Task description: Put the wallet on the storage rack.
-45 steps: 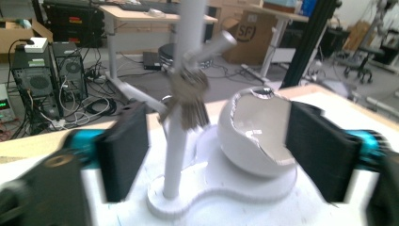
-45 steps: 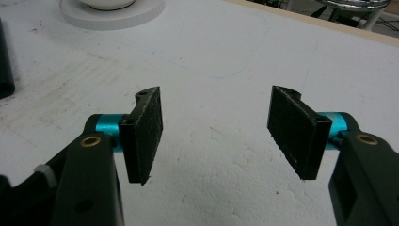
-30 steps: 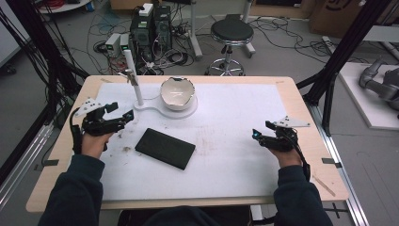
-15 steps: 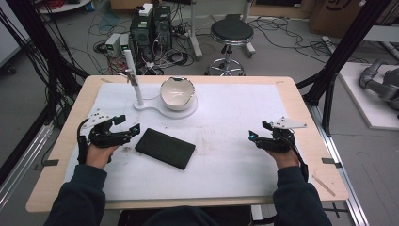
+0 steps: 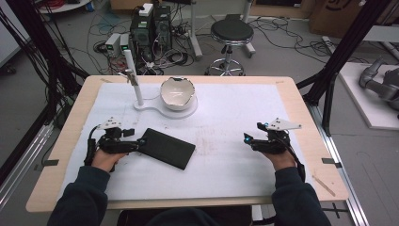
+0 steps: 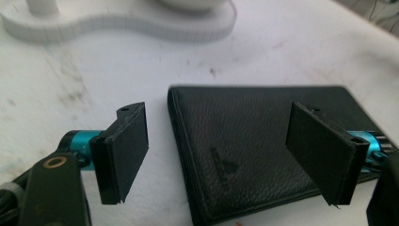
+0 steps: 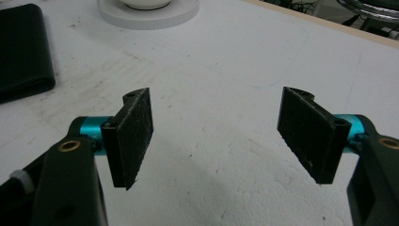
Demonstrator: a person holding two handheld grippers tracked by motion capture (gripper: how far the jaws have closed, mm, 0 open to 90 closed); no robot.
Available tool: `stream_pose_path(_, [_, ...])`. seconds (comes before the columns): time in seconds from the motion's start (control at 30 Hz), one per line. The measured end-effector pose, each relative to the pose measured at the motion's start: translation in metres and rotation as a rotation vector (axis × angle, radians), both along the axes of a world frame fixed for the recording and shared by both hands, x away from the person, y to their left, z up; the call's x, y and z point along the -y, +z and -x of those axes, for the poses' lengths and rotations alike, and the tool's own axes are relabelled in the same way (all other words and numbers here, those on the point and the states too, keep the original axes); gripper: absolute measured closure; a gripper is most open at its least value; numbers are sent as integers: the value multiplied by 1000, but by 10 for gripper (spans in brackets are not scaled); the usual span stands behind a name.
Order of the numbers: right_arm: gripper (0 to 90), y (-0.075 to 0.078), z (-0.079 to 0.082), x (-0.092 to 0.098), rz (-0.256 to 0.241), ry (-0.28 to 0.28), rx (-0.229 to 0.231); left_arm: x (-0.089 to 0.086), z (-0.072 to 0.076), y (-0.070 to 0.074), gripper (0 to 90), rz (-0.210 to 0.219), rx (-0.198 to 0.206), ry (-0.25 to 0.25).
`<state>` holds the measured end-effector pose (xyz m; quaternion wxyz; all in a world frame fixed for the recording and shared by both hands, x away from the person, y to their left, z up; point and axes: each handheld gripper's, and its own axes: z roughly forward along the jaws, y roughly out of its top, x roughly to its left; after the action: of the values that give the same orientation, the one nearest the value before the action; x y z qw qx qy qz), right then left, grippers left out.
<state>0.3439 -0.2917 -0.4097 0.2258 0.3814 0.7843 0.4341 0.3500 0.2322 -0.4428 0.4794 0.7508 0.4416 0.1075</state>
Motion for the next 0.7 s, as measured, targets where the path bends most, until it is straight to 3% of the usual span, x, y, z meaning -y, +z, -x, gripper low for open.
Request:
stream_pose_path(0.2, [276, -2, -1, -4, 12, 13, -2, 4, -11, -10, 225, -36, -81, 2])
stream_pose_path(0.37, [277, -2, -1, -4, 15, 17, -8, 6, -11, -10, 225, -63, -77, -12])
stream_pose_path(0.4, [277, -2, -1, -5, 14, 17, -8, 6, -10, -10, 380, -55, -77, -28])
stream_pose_path(0.43, [277, -2, -1, -5, 14, 16, -7, 5, -10, -9, 466, -22, -90, -71])
stream_pose_path(0.57, [277, -2, -1, -5, 15, 15, -7, 6, -9, -7, 501, -21, -101, -38])
stream_pose_path(0.63, [278, -2, -1, -5, 16, 20, -11, 3, -8, -4, 701, -26, -83, -13])
stream_pose_path(0.67, [278, -2, -1, -5, 16, 20, -11, 0, -7, -2, 701, -23, -71, -10])
stream_pose_path(0.7, [278, -2, -1, -6, 16, 20, -11, 0, -6, -1, 786, -22, -61, -15])
